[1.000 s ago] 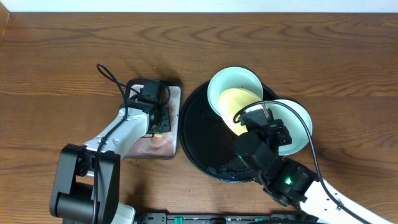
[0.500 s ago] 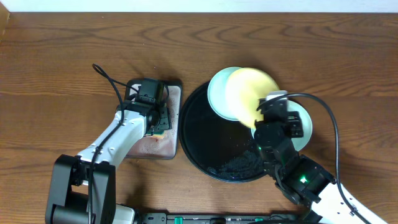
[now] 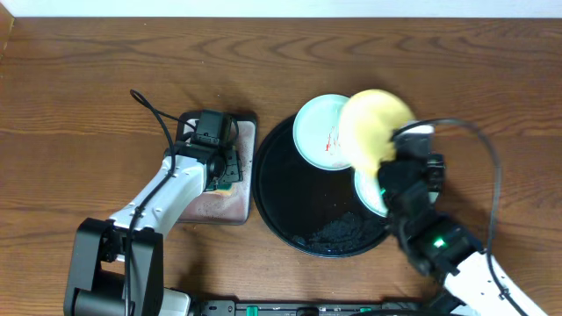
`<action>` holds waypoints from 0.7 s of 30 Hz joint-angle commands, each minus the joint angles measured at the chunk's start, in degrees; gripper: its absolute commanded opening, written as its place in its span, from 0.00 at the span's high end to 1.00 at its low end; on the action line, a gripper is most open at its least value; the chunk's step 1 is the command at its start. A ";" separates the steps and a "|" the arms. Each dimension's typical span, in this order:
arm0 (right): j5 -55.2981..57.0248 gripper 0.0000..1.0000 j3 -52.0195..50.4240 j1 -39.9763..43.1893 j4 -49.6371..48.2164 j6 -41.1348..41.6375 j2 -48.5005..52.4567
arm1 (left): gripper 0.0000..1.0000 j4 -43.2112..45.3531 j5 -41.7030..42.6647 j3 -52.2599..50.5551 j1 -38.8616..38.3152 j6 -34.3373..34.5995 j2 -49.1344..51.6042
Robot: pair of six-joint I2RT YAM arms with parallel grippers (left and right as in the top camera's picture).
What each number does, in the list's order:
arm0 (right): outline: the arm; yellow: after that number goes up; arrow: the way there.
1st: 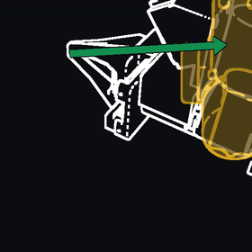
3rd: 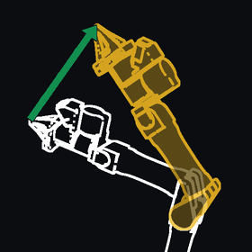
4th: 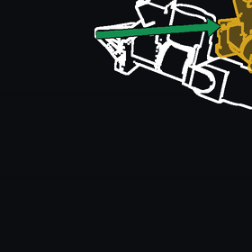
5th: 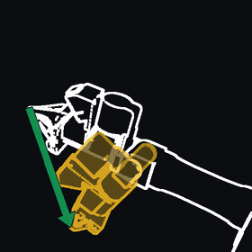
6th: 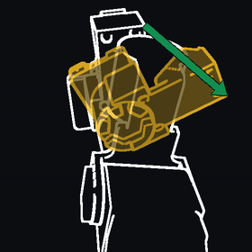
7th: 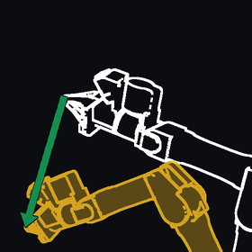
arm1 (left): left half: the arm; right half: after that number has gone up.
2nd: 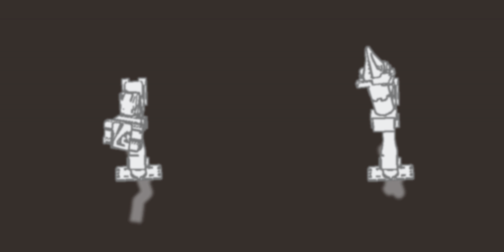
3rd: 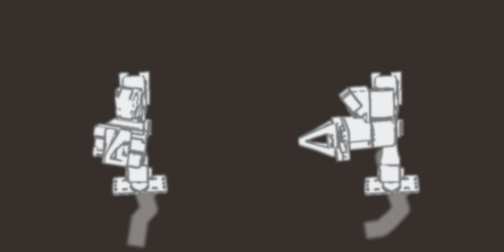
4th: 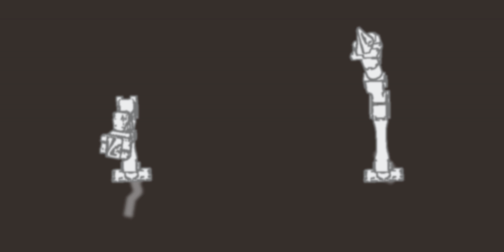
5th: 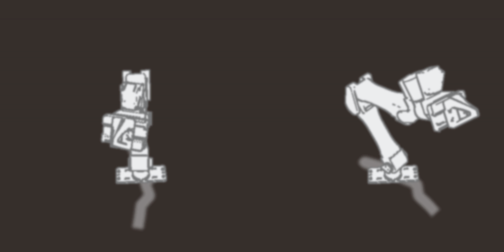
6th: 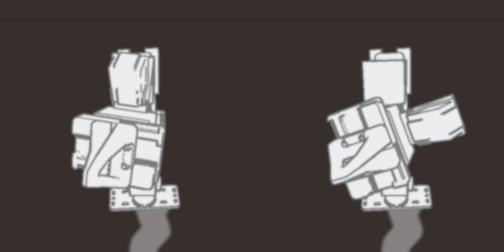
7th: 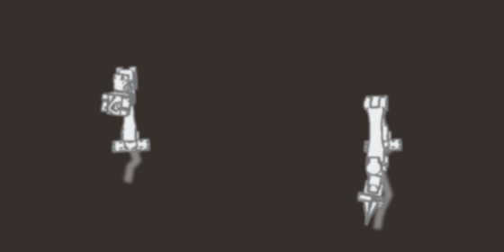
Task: Clean dirty plates on tray and stack at the side
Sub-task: 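Lift the yellow plate with the right gripper and carry it right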
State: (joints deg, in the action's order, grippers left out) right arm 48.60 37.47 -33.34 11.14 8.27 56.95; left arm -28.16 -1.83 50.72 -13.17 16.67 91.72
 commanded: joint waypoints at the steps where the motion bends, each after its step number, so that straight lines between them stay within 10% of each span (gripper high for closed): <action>1: -13.09 0.99 0.04 11.21 0.50 12.85 -0.55 | 0.31 -0.28 -0.11 1.05 0.24 -0.11 -0.31; 10: -39.06 0.99 0.02 50.88 8.02 30.86 2.32 | 0.31 -0.70 -0.11 1.05 0.24 -0.11 -0.31; 21: -43.98 0.99 0.02 65.92 9.16 30.18 14.86 | 0.31 -0.68 -0.11 1.05 0.24 -0.11 -0.31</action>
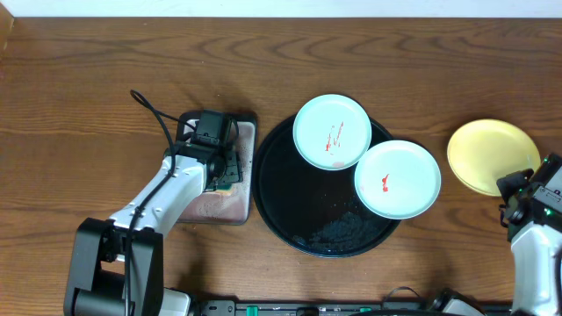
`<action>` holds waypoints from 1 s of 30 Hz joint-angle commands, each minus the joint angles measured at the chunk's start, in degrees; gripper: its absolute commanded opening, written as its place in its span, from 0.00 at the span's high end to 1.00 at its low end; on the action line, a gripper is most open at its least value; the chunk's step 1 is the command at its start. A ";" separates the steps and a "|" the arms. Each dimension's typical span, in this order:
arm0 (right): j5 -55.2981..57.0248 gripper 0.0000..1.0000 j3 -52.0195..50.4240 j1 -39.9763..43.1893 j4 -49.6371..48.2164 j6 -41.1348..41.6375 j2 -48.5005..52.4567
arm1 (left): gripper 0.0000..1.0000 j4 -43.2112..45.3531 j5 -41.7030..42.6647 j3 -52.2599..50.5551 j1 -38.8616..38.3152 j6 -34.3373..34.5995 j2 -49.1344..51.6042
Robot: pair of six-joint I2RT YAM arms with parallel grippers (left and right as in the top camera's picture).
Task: Clean dirty plates on tray and stack at the side
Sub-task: 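Lift the yellow plate with the right gripper and carry it right, then set the yellow plate down at the right side, release, return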
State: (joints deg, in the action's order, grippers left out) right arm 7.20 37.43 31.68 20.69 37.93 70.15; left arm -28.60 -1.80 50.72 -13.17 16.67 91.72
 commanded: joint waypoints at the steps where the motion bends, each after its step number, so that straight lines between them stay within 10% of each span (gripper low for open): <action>1: -3.32 0.97 0.07 0.90 -1.29 -1.11 2.38 | 0.31 -0.24 -0.13 1.05 0.24 -0.09 -0.31; 4: -8.94 0.53 0.07 0.85 -4.42 -6.71 3.06 | 0.31 -0.04 -0.13 1.05 0.24 -0.11 -0.31; 14: -39.45 0.43 0.04 -5.60 -2.25 -30.91 3.26 | 0.31 0.15 -0.13 1.05 0.24 -0.11 -0.31; 22: -30.93 0.44 -0.04 -14.91 1.62 -32.48 9.29 | 0.31 0.15 -0.13 1.05 0.24 -0.11 -0.31; 30: -24.96 0.76 -0.04 -17.46 0.79 -30.03 14.58 | 0.31 -0.46 -0.13 1.05 0.24 -0.11 -0.31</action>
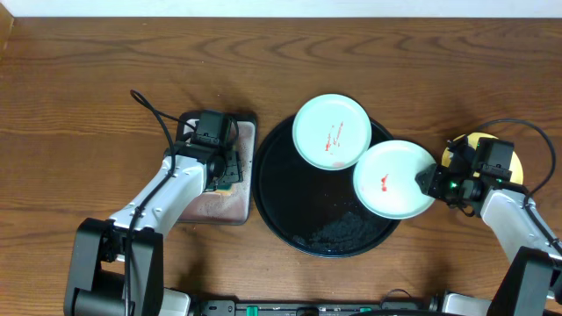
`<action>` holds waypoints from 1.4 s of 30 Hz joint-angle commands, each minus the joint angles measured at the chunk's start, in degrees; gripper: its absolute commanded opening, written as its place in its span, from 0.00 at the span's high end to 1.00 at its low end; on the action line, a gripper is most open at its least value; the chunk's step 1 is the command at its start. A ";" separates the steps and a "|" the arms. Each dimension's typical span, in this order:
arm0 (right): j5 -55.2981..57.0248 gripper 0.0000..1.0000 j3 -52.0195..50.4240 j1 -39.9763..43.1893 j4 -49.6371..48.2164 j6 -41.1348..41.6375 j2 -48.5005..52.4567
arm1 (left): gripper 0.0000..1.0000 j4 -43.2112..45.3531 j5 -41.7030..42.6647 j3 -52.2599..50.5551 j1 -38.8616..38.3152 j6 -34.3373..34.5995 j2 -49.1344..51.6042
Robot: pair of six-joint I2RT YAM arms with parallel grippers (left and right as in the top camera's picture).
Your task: Clean dirty plates on tray and stack at the side
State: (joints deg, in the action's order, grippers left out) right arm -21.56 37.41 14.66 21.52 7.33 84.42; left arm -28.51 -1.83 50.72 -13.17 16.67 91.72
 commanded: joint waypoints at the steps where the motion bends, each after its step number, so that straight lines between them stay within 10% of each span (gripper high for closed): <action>1: 3.80 0.82 0.00 -0.44 -0.15 0.57 0.09 | 0.31 -0.61 -0.13 1.05 0.24 -0.13 -0.31; 4: 3.78 0.99 0.07 -0.46 -0.48 0.59 -1.11 | 0.31 -0.59 -0.11 1.05 0.24 -0.11 -0.31; 16: -1.20 0.99 0.09 -4.50 5.11 0.24 -13.77 | 0.31 -0.57 -0.09 1.05 0.24 -0.11 -0.31; 31: 3.76 0.99 -1.27 -22.53 3.43 0.79 -5.53 | 0.31 3.45 -0.63 0.83 0.24 -0.15 0.59; 39: 5.90 0.99 -1.27 -23.02 0.02 1.40 -2.38 | 0.45 4.85 -0.59 0.61 0.24 -0.13 4.28; 42: 5.90 0.99 -1.27 -23.02 0.00 1.44 -2.12 | 0.64 4.85 -0.57 0.61 0.24 -0.13 4.79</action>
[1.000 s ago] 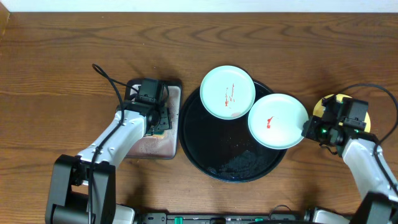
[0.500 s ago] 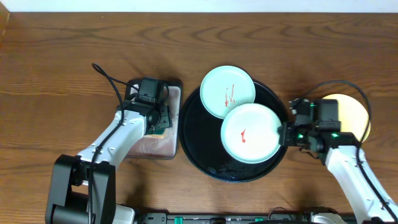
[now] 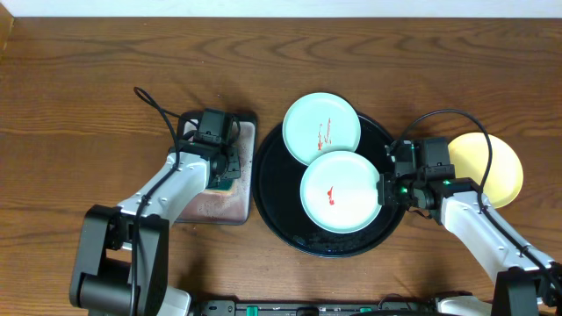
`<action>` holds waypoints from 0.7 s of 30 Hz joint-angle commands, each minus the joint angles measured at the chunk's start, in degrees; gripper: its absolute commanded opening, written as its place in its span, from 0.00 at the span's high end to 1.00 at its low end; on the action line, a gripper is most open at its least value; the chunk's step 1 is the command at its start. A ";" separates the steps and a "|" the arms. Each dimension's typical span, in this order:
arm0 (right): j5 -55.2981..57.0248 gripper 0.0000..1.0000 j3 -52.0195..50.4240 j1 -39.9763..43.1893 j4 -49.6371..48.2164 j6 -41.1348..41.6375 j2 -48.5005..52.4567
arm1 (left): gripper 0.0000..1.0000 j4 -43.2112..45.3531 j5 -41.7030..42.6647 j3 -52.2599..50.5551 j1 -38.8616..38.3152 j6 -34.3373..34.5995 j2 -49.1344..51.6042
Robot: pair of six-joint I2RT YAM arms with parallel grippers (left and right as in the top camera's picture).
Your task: Clean dirty plates on tray and stack at the side
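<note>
A black round tray [image 3: 279, 197] holds two pale teal plates. The back plate [image 3: 321, 129] has red streaks and overhangs the tray's far rim. The front plate [image 3: 342, 190] has a red spot and lies inside the tray. My right gripper [image 3: 385, 190] is shut on the front plate's right rim. A yellow plate [image 3: 493, 169] lies on the table to the right, partly behind the right arm. My left gripper [image 3: 221, 168] rests on a pinkish mat [image 3: 206, 204], shut on a yellow-green sponge [image 3: 230, 183].
Dark crumbs [image 3: 338, 233] lie in the near part of the tray. A black cable [image 3: 156, 110] loops from the left arm over the table. The table's back edge meets a white wall at the top.
The front teal plate, with my right gripper at its right rim, now lies further left and fully inside the tray. The back plate has shifted slightly left. The left gripper has barely moved.
First my right gripper held the yellow plate over the tray's right side. Then that plate lay on the table at the right, with the arm drawn back. Then the gripper was at the front teal plate's right rim, and now that plate sits further left in the tray.
</note>
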State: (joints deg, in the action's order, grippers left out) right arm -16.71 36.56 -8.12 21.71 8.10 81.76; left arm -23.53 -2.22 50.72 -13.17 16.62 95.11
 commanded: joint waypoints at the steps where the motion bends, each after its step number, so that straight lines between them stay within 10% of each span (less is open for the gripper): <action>1: 1.05 0.99 -0.42 -0.24 -0.13 0.66 0.57 | 0.73 -0.15 -0.17 0.61 0.24 -0.09 1.51; 4: 1.05 0.99 -0.42 -0.24 0.00 0.66 0.61 | 0.93 -0.85 -0.11 0.61 0.24 -0.07 1.53; 21: 1.31 0.99 -0.42 -0.24 0.33 -0.92 0.66 | 0.93 -4.26 17.44 0.61 5.22 -3.17 -16.61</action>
State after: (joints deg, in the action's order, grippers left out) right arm -15.99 36.56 -8.12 22.20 8.01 82.02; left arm -27.86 6.28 51.00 -11.33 15.75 80.53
